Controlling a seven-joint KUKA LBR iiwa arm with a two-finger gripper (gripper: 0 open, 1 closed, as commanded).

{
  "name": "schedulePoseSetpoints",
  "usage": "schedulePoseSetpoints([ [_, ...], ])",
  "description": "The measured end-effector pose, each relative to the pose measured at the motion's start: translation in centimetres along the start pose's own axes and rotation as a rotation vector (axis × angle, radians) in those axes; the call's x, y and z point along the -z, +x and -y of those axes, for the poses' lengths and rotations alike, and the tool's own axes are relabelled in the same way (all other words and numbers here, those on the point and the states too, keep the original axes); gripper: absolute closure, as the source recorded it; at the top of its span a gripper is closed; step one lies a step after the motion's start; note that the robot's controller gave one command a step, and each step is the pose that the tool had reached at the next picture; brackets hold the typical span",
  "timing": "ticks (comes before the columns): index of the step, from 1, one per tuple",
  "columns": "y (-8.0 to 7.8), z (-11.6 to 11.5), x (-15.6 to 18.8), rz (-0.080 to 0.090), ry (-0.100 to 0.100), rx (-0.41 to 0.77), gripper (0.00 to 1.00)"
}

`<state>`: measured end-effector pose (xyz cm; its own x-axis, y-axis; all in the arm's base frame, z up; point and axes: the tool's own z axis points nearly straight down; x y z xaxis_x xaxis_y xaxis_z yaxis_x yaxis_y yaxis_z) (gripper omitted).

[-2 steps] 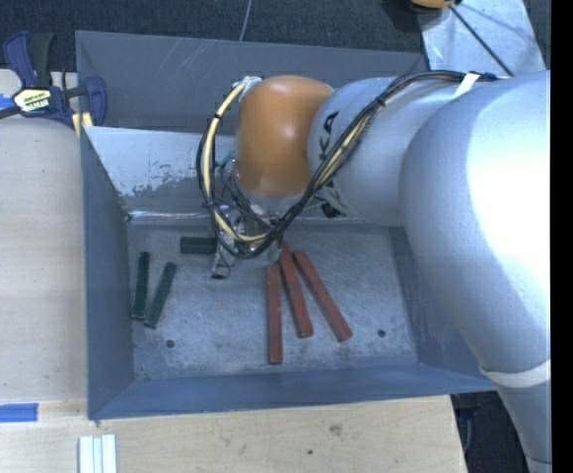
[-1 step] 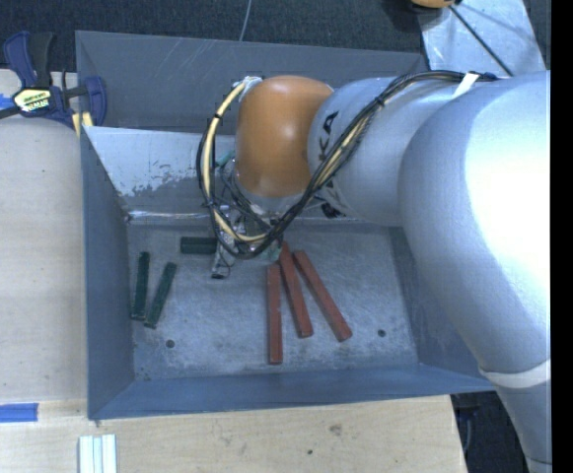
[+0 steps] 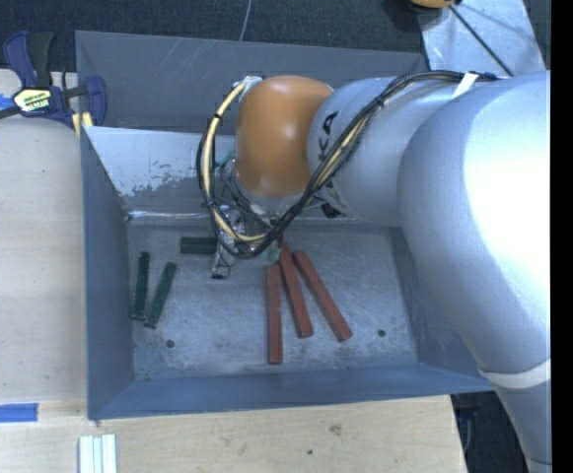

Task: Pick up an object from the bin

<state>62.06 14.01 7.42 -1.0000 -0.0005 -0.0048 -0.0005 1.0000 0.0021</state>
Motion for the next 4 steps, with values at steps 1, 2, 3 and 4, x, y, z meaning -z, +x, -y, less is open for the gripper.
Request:
schedulePoseSetpoints([
  [1,0.0,0.0,0.0,0.0,0.0,0.0,1.0],
  [2,0.0,0.0,0.0,0.0,0.0,0.0,1.0],
  [3,0.0,0.0,0.0,0.0,0.0,0.0,1.0],
  [4,0.0,0.01,0.0,0.0,0.0,0.0,1.0],
])
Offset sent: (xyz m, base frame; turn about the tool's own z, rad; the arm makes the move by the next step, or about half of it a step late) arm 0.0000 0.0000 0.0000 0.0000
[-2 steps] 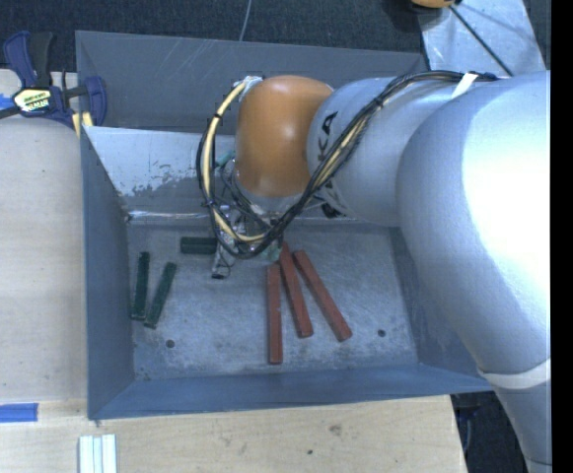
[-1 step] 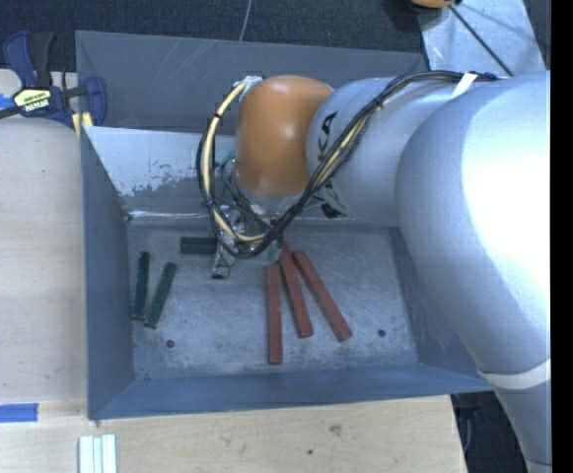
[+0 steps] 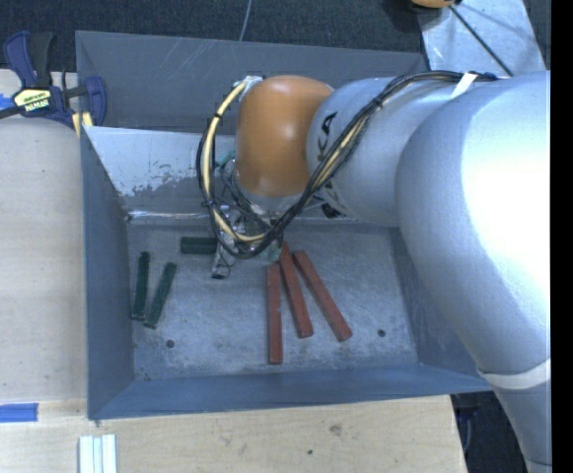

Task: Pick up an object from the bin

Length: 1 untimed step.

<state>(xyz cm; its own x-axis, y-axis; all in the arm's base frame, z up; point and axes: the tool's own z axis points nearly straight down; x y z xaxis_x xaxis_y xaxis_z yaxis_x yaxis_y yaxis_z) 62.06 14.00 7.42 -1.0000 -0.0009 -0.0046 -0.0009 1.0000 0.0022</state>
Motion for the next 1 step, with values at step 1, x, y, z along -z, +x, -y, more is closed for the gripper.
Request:
schedulePoseSetpoints([
  [1,0.0,0.0,0.0,0.0,0.0,0.0,1.0],
])
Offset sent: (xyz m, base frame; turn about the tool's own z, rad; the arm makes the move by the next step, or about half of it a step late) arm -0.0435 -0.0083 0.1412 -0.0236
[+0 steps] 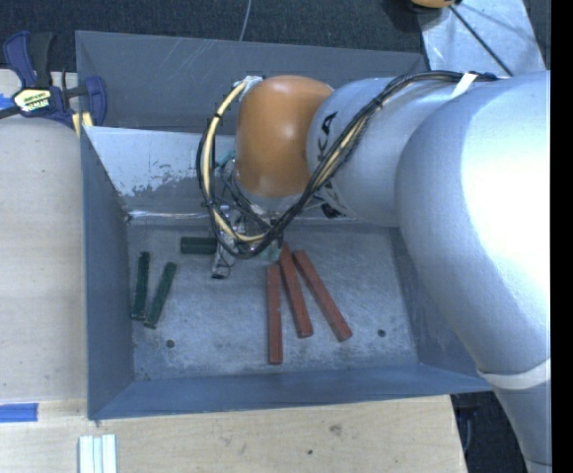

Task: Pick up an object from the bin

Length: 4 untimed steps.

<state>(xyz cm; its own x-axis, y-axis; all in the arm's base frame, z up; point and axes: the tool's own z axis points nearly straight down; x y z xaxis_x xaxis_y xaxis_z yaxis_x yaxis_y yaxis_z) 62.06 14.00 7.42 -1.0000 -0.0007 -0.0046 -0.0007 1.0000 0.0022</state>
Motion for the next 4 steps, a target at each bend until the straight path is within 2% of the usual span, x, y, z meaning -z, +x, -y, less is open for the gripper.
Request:
schedulePoseSetpoints([
  [1,0.0,0.0,0.0,-0.001,0.0,0.0,1.0],
  [2,0.5,-1.5,0.3,-0.004,0.002,0.091,1.0],
  [4,0.5,-1.7,-0.3,-0.003,0.003,0.101,1.0],
])
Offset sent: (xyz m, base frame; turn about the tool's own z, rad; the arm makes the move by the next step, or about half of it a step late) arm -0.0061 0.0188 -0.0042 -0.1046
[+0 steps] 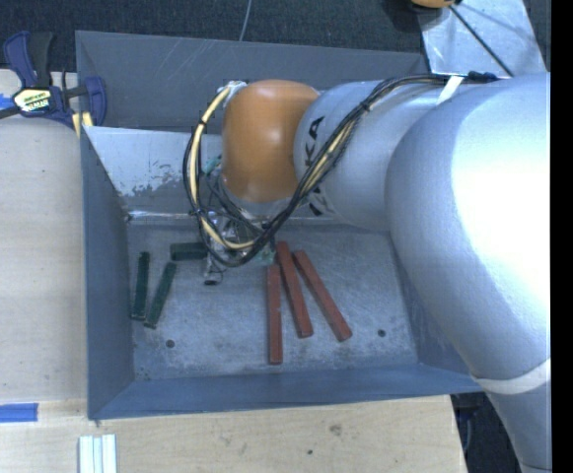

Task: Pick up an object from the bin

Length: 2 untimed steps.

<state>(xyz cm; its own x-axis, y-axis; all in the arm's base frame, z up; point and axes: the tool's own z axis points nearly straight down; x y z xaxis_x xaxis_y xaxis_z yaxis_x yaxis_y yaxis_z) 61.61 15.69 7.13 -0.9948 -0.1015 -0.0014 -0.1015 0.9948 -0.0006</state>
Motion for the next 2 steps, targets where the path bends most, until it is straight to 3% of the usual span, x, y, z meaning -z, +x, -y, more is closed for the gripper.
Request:
schedulePoseSetpoints([
  [1,-0.86,2.81,8.62,0.002,0.0,0.006,1.0],
  [2,-0.86,2.8,8.62,0.002,-0.001,0.006,1.0],
])
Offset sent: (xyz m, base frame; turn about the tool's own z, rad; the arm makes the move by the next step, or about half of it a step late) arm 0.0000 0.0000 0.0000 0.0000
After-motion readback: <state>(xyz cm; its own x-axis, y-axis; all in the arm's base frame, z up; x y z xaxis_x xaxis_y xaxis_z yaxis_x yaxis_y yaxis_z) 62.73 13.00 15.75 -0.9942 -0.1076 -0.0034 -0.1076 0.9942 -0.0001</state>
